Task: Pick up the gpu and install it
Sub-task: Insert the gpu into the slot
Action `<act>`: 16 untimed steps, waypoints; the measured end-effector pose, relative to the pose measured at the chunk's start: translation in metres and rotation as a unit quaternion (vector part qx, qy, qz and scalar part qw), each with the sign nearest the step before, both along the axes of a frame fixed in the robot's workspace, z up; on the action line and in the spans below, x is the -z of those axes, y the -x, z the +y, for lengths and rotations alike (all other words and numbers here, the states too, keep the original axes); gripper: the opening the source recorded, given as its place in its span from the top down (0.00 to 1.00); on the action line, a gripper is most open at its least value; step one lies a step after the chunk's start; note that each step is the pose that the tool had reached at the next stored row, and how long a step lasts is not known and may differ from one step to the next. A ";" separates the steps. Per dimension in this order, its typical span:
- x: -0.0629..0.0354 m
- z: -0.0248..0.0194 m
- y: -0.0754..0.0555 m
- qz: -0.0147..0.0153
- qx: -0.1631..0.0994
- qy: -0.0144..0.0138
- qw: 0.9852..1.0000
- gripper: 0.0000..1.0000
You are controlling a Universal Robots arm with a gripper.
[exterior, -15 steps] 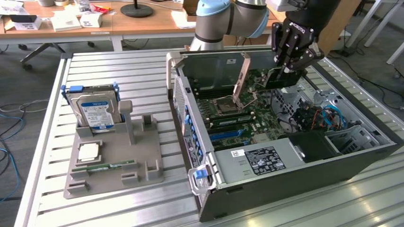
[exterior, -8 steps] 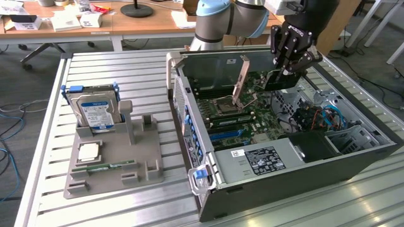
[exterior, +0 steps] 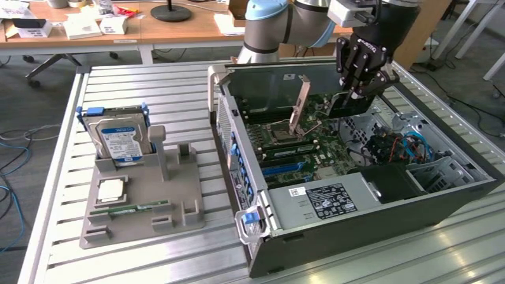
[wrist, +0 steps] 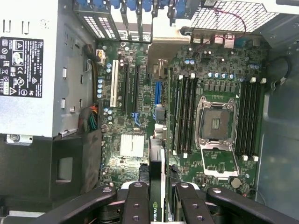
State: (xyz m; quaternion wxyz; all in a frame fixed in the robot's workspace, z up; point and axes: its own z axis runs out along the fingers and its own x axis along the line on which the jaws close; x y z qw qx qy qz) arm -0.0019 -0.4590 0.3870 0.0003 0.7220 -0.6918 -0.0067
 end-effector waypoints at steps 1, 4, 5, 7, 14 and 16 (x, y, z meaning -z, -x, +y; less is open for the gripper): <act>0.0000 0.0000 0.000 0.000 0.000 0.000 1.000 0.74; 0.0001 0.0000 0.000 0.000 0.000 0.000 1.000 0.74; 0.0001 0.0000 0.000 0.000 0.000 0.000 1.000 0.74; 0.0001 0.0000 0.000 0.000 0.000 0.000 1.000 0.74; 0.0002 0.0013 0.007 -0.001 0.000 0.000 1.000 0.74; 0.0002 0.0017 0.010 -0.001 0.000 0.000 1.000 0.74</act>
